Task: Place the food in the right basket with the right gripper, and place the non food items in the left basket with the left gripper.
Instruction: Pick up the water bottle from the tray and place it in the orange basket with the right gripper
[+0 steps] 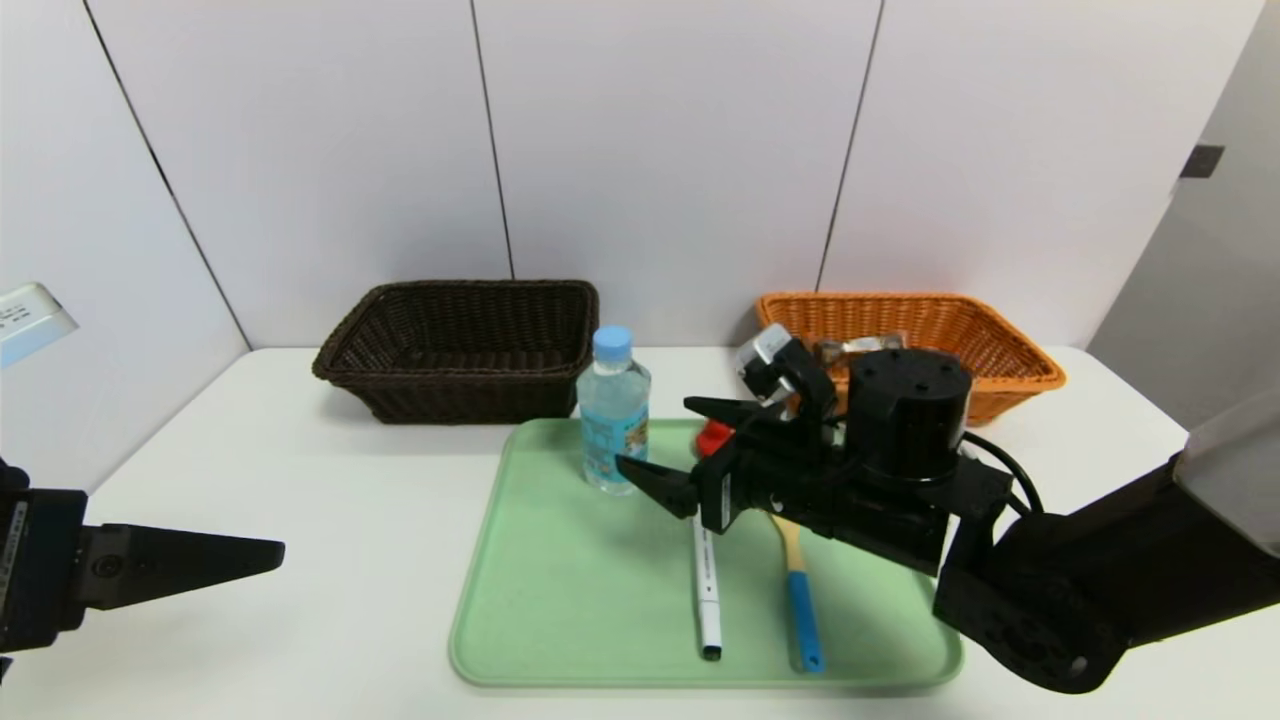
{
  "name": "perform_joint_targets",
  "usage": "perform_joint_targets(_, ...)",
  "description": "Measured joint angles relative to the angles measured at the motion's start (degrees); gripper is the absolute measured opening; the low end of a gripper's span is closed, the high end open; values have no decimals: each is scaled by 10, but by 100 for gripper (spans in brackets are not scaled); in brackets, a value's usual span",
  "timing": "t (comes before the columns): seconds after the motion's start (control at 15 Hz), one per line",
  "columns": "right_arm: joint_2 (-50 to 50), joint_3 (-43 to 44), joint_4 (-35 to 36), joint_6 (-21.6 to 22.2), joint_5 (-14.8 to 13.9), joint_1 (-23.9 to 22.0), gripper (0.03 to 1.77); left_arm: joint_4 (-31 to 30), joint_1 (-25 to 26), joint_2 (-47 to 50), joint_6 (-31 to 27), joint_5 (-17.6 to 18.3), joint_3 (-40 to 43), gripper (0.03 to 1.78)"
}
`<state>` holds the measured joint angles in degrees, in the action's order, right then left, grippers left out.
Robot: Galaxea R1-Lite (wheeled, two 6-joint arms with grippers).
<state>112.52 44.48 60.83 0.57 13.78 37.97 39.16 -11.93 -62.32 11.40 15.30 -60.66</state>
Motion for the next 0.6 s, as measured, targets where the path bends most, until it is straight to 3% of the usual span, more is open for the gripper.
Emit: perform_joint_targets(0.6, 93, 106, -11, -4, 0, 0, 171, -9, -2, -9, 0, 1, -1, 169)
